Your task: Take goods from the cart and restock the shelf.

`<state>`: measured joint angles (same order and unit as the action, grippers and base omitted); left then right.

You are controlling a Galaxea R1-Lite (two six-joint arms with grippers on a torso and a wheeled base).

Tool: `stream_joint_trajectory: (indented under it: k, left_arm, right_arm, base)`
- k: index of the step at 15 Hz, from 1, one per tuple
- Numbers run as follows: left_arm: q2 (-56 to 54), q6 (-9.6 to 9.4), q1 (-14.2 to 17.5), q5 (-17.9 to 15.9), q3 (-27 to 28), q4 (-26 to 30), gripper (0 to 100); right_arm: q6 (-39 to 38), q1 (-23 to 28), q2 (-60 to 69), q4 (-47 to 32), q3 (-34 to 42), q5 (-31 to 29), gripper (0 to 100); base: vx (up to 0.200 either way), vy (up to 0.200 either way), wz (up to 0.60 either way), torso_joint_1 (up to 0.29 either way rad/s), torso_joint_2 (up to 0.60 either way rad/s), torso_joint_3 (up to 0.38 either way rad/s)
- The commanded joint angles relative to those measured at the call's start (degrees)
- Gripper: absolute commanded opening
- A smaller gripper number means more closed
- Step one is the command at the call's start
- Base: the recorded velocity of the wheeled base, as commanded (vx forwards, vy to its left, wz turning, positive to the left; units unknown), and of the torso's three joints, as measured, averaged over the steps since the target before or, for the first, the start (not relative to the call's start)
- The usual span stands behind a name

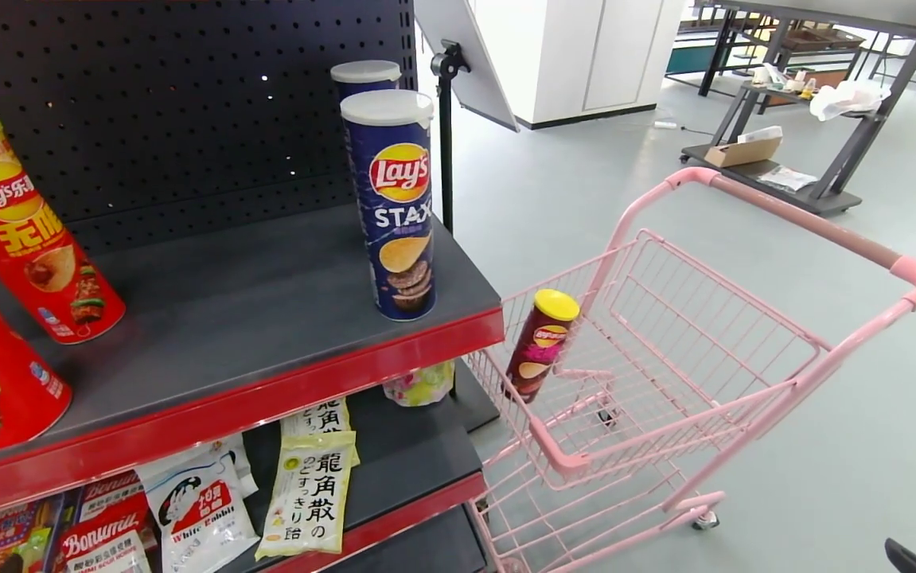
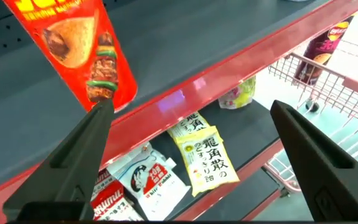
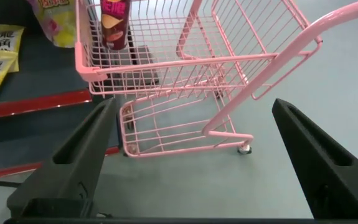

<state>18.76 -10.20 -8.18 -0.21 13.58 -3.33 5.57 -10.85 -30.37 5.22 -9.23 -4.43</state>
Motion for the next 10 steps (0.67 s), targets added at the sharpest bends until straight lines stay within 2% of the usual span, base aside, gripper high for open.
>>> stream_joint_trajectory:
  k: [1,3,4,5,6,8,10]
  left_arm:
    - [-5.49,-0.26,0.01,-0.06,0.39,2.54,100]
    - [-12.08,-0.69,0.01,-0.06,0.83,7.63,100]
    - [-13.49,-0.78,0.01,0.21,0.83,9.13,100]
    - [-13.40,-0.78,0.01,0.12,1.89,9.30,100]
    - [-13.40,-0.78,0.01,-0.06,1.98,9.48,100]
    - [-13.40,-0.34,0.01,-0.06,1.98,9.39,100]
    - [-13.40,0.18,0.01,-0.41,1.80,9.39,100]
  right_arm:
    - [-0.30,0.30,-6.64,1.02,-1.32,0.12,100]
    - [-2.14,0.21,-17.36,5.42,-6.24,1.52,100]
    - [-4.43,0.04,-23.33,10.78,-7.82,1.88,100]
    - [-7.59,-0.66,-31.86,21.41,-8.88,2.84,100]
    - [-7.86,-0.75,-37.92,27.39,-9.32,3.37,100]
    - [-7.77,-0.84,-48.47,33.19,-12.04,3.63,100]
    - [-7.86,-0.49,-57.26,34.42,-16.96,6.27,100]
  base:
    - [0.000,0.000,0.00,-0.027,0.09,0.061]
    - [0.000,0.000,0.00,-0.011,0.03,0.021]
    - [0.000,0.000,0.00,0.000,0.00,0.000]
    - [0.000,0.000,0.00,0.000,0.00,0.000]
    - [0.000,0.000,0.00,0.000,0.00,0.000]
    - [0.000,0.000,0.00,0.000,0.00,0.000]
    - [0.000,0.000,0.00,0.000,0.00,0.000]
